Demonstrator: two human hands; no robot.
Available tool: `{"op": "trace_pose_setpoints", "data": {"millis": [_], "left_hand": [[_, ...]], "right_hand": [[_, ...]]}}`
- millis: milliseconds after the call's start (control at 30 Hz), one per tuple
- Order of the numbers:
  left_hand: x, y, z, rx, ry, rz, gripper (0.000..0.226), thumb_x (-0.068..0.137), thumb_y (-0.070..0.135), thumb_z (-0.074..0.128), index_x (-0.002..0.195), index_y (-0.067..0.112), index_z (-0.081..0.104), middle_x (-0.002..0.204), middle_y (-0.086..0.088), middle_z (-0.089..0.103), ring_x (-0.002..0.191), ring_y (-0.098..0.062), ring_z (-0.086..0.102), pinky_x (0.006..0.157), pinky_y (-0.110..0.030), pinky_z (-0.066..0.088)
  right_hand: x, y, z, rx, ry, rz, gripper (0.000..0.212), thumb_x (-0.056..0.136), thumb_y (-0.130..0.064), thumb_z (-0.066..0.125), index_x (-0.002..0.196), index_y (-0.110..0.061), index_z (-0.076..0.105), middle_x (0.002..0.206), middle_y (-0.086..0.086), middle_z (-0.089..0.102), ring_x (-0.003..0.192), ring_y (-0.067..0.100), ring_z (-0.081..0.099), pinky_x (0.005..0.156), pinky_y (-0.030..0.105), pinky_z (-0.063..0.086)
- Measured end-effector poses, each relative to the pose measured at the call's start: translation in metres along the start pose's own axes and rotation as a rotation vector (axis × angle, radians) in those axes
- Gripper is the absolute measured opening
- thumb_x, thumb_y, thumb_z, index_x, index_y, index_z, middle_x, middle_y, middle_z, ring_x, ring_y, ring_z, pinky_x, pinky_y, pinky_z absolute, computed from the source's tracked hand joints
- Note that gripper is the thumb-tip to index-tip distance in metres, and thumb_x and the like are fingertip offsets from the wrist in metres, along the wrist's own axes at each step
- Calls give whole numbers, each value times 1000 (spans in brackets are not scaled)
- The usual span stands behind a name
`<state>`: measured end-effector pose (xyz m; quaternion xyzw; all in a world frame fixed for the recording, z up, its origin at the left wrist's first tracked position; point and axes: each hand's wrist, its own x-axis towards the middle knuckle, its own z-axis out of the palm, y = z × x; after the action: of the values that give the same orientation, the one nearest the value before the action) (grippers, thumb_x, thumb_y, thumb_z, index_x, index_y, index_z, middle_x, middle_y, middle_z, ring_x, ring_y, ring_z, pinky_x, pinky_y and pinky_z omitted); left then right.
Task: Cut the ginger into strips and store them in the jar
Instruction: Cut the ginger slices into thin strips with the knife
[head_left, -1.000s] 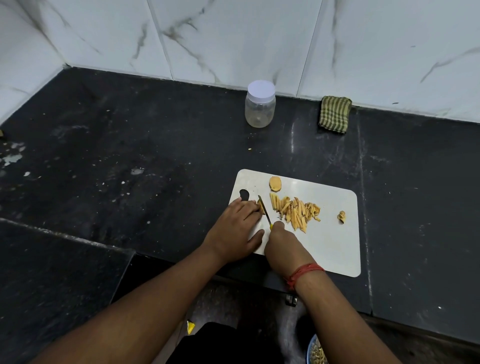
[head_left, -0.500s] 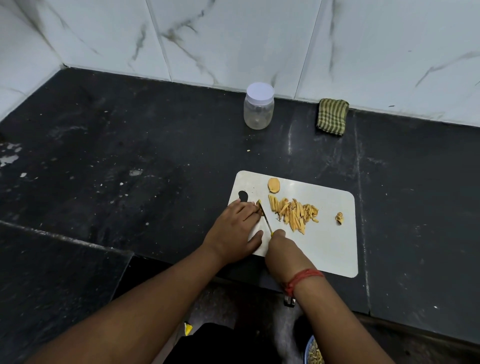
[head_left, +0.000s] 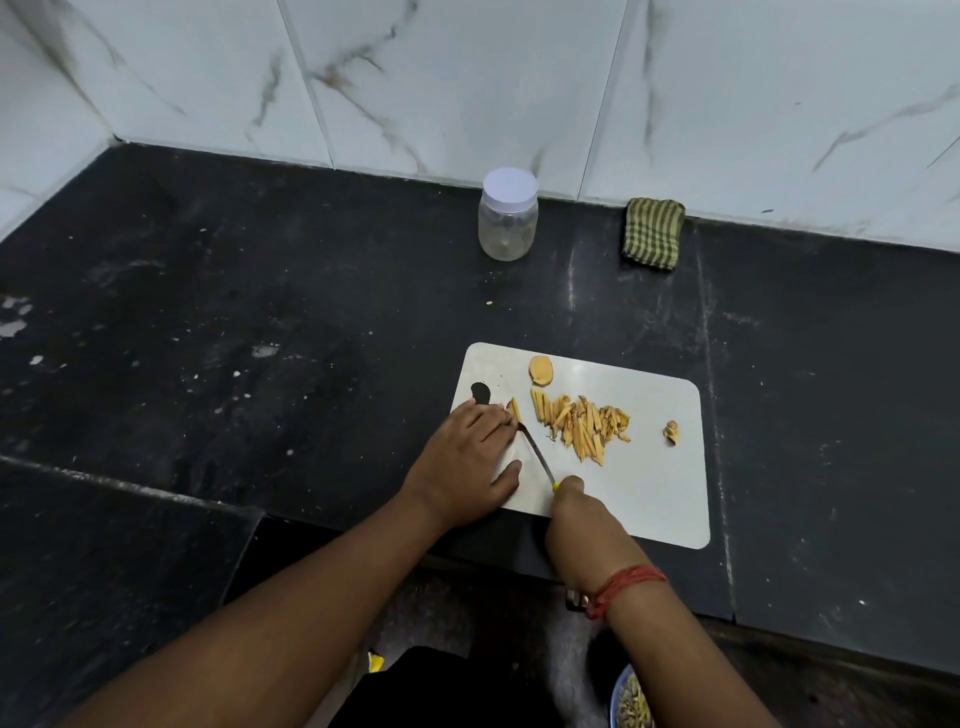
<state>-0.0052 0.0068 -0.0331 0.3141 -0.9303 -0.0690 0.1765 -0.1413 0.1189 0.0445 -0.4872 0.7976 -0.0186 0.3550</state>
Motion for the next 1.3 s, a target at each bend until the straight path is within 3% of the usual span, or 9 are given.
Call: {"op": "trace_pose_setpoints", "data": {"millis": [133,267,400,667,800,933,1100,1300], "left_hand": [[1,0,-1,-4,8,0,49,89,39,62,126,7,66,127,-6,63,123,-19,50,115,-37,36],[1,1,-2,-7,5,1,49,89,40,60,125,7,67,126,-6,64,122,-20,51,114,-38,37],[0,1,-2,-10,12,0,48,89,40,58,122,7,68,125,-6,64,121,-20,51,113,-38,40],[-1,1,-2,-19,1,-8,47,91,39,59,125,7,65,131,-7,62,126,-20,50,118,-37,32],[-1,1,-2,-56,1,-24,48,92,38,59,125,5,63,133,-8,58,127,-21,49,119,-39,31],[-2,3,-3,-75,17,-31,50,92,39,58,125,3,64,132,-9,59,127,-19,46,117,-36,32],[0,1,-3,-63,0,-19,46,92,38,61,123,5,65,129,-10,61,123,-22,52,117,-36,33],[1,0,-3,-55,-1,4,44,92,39,57,119,6,66,125,-9,62,119,-24,54,111,-39,40]], "right_hand": [[0,0,3,-5,13,5,21,90,1,38,109,-5,34,97,16,62,68,24,48,59,29,35],[-2,1,11,-32,-7,-8,26,89,0,44,113,-6,35,75,2,49,64,21,47,58,30,37],[-7,3,12,-41,-4,-15,30,88,3,41,117,-4,35,81,7,54,65,21,48,59,30,38],[0,4,6,24,93,-23,29,89,3,39,118,-4,35,68,-2,41,52,11,38,43,23,25],[4,-5,1,62,72,-41,26,91,3,37,116,-4,36,76,5,54,51,10,39,42,23,25],[14,-11,-6,101,56,-49,19,93,0,34,111,-4,38,100,19,64,65,22,49,44,23,26],[23,-14,-7,100,8,-50,22,93,0,36,115,-1,38,107,21,63,92,34,62,56,29,34],[31,-15,-3,43,-13,-38,30,94,0,34,124,4,36,114,22,61,99,33,62,48,24,28]]}}
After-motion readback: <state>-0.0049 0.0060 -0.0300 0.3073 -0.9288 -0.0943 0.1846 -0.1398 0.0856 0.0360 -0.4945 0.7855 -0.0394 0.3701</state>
